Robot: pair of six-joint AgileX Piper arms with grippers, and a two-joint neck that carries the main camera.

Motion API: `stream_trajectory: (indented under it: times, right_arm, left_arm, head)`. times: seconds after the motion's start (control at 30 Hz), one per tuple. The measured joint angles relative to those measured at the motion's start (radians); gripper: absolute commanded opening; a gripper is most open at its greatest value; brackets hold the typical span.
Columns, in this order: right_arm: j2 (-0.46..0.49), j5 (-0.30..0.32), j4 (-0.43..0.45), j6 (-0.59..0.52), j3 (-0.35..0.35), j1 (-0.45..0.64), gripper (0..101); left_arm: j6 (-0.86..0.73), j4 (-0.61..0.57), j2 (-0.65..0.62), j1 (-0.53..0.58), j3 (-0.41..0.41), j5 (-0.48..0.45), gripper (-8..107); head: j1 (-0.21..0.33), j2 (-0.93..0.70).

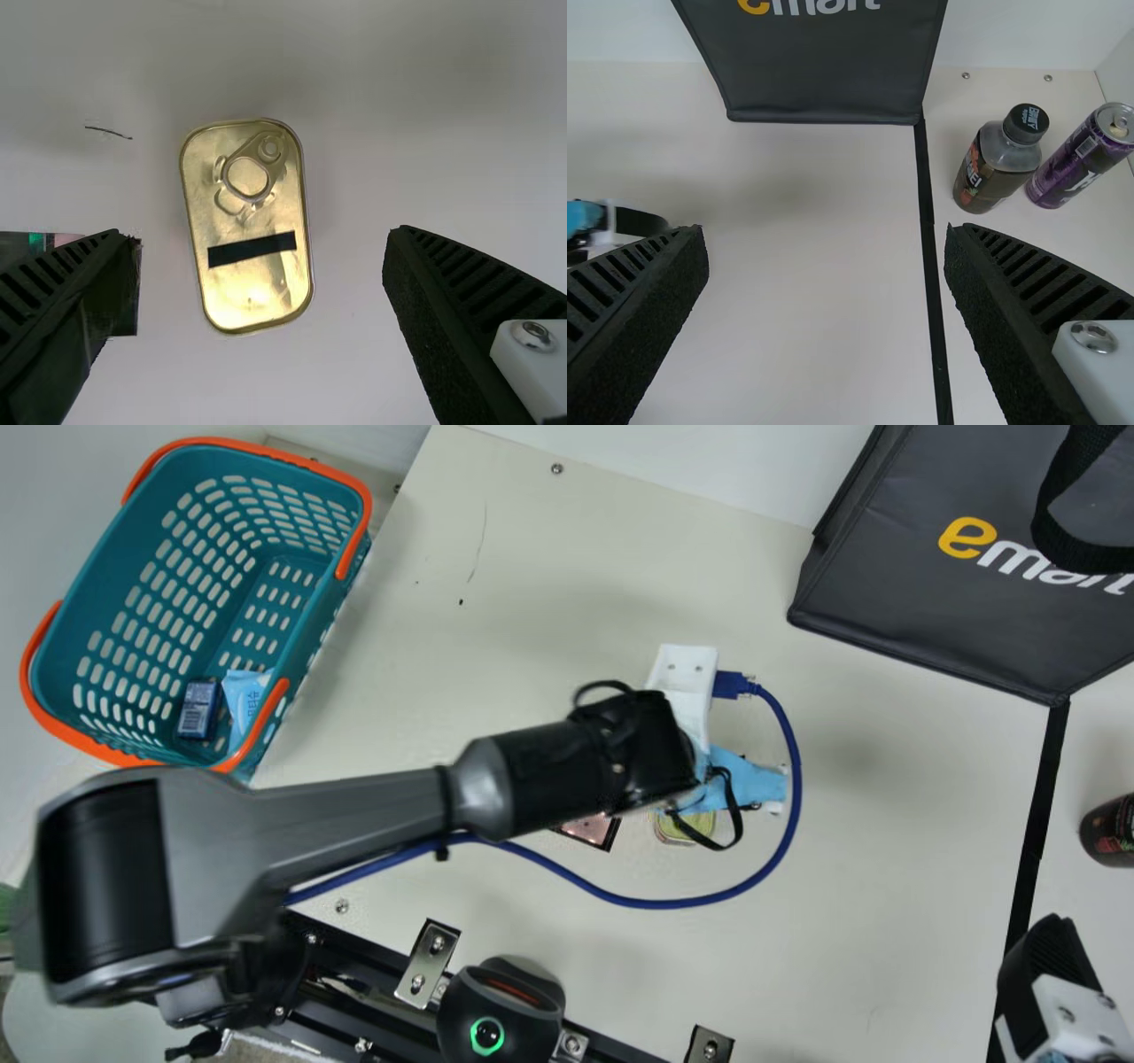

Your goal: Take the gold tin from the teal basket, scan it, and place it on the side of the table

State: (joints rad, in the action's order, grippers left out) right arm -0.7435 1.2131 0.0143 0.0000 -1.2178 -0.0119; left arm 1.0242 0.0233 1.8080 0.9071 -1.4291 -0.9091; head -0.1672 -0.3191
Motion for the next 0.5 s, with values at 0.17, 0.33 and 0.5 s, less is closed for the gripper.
stream_trajectory:
  times: [0.17, 0.33, 0.5]
  right_arm:
    - [0.0, 0.0, 0.0, 0.0, 0.0, 0.0, 95]
    - [0.0, 0.0, 0.0, 0.0, 0.0, 0.0, 95]
    - [0.0, -0.001, 0.0, 0.0, 0.0, 0.0, 95]
  left_arm:
    - [-0.149, -0.087, -0.126, -0.06, 0.096, 0.028, 90]
    - [-0.3, -0.17, -0.264, -0.138, 0.198, 0.025, 90]
    - [-0.459, -0.236, -0.403, -0.244, 0.288, -0.004, 90]
  head:
    - [0.0, 0.0]
    - [0.0, 0.0]
    - [0.0, 0.0]
